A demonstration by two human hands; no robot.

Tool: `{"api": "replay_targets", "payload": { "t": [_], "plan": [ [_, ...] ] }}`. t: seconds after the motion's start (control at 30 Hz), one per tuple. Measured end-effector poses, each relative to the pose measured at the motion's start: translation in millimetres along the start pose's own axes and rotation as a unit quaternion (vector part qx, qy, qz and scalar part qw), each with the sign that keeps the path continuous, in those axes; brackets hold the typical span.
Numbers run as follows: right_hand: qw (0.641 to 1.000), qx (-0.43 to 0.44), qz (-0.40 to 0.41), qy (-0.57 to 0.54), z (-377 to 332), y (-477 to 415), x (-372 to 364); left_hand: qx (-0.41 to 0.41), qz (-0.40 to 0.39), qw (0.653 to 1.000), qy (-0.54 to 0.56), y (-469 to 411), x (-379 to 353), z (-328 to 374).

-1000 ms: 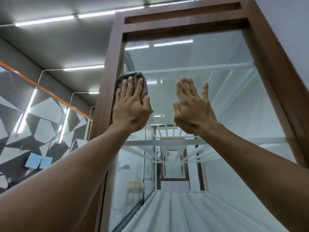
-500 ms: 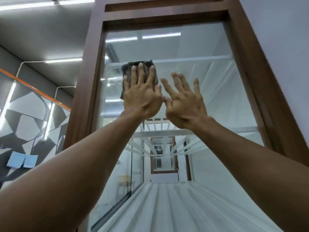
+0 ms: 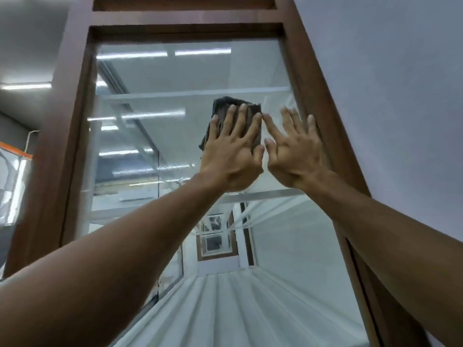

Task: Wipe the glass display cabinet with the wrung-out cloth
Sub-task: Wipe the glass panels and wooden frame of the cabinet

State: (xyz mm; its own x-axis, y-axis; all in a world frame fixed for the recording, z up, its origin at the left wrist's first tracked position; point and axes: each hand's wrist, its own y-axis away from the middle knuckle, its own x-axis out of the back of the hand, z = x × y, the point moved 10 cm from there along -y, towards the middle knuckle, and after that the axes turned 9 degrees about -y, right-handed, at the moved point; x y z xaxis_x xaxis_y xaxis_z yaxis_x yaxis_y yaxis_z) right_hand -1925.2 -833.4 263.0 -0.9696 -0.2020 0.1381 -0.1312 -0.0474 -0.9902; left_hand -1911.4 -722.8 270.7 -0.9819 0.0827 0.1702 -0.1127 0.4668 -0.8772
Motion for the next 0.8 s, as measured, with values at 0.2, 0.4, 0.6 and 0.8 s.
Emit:
{"api": "replay_targets", "payload": {
  "t": [0.2,0.4,0.6,0.8],
  "plan": [
    [1.0,0.016,-0.009,0.005,12,26,0,0.01,0.004,1.0,-0.006,-30,4,6],
    [0.999,-0.024,0.043,0.017,26,68,-2,-0.037,0.004,0.999,0.005,-63,6,69],
    [0.999,-0.022,0.029,0.027,25,89,-4,-0.155,-0.015,0.988,0.006,-41,5,76],
    [0.998,-0.037,0.04,0.01,7,83,-6,-0.117,-0.004,0.993,0.01,13,3,27]
  ]
}}
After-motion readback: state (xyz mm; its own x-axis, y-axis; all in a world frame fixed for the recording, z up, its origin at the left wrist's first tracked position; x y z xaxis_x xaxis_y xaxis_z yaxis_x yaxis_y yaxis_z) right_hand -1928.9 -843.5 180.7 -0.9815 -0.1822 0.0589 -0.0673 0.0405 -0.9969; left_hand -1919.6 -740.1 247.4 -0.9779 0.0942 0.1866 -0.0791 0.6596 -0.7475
